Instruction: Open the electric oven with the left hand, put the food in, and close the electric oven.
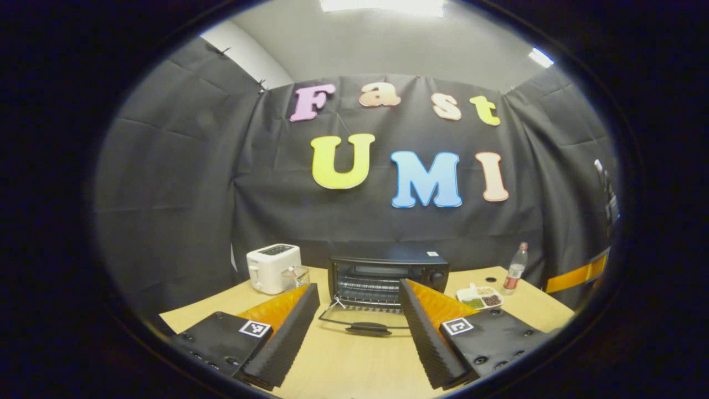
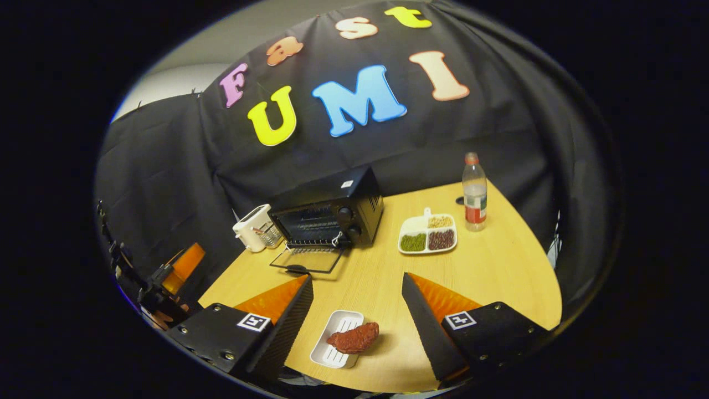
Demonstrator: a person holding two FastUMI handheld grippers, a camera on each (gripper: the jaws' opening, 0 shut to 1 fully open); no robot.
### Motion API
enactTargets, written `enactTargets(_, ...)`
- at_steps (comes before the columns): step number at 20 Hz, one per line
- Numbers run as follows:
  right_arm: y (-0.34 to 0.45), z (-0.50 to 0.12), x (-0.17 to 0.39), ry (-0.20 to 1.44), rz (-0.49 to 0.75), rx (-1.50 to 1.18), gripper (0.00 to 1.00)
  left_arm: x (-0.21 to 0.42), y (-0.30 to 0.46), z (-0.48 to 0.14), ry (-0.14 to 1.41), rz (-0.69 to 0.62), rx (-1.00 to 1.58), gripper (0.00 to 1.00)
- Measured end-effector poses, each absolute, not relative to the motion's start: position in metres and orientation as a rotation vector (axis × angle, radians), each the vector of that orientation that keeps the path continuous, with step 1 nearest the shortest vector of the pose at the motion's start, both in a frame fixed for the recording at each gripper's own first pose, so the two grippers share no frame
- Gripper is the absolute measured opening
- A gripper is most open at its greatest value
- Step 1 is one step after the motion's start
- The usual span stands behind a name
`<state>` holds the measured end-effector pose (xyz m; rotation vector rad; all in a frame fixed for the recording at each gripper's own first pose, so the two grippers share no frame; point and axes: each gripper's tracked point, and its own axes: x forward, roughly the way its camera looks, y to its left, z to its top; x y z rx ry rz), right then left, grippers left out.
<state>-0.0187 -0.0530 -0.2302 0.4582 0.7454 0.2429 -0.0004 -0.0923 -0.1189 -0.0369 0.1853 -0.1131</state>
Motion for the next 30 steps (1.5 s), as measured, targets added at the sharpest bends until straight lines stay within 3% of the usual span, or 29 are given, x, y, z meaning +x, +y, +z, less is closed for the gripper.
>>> enactTargets(5,-0.047,-0.275,-0.030,0.904,0.236,0.647,0.96,-0.026,-0.085,-0.082,0.139,-0.102,-0.065,0.98)
enactTargets(7,-0.041,-0.293,-0.039,0.968,0.235,0.665,0.87,-0.030,-0.085,-0.075,0.127,-0.118,-0.056,0.99)
enactTargets(10,-0.026,-0.315,-0.054,1.051,0.247,0.691,0.87,-0.031,-0.083,-0.072,0.127,-0.127,-0.045,0.94)
enactTargets(17,0.006,-0.349,-0.081,1.209,0.250,0.805,0.87,-0.037,-0.070,-0.078,0.139,-0.119,-0.067,0.99)
enactTargets(20,0.009,-0.353,-0.079,1.214,0.214,0.870,0.31,-0.041,-0.058,-0.077,0.141,-0.093,-0.075,0.96)
enactTargets(21,0.011,-0.351,-0.078,1.214,0.224,0.878,0.20,-0.044,-0.054,-0.080,0.143,-0.084,-0.071,0.95)
enactTargets(23,0.008,-0.353,-0.081,1.211,0.236,0.885,0.43,-0.045,-0.050,-0.081,0.149,-0.070,-0.068,0.94)
enactTargets(24,0.012,-0.355,-0.075,1.208,0.232,0.910,0.17,-0.045,-0.048,-0.082,0.148,-0.065,-0.070,0.94)
enactTargets(28,0.007,-0.340,-0.070,1.154,0.266,0.895,0.15,-0.048,-0.045,-0.082,0.150,-0.038,-0.075,0.96)
enactTargets(29,0.012,-0.341,-0.068,1.146,0.279,0.887,0.06,-0.048,-0.044,-0.083,0.149,-0.034,-0.071,0.97)
enactTargets(30,0.011,-0.338,-0.070,1.144,0.294,0.867,0.06,-0.048,-0.044,-0.083,0.149,-0.028,-0.066,0.98)
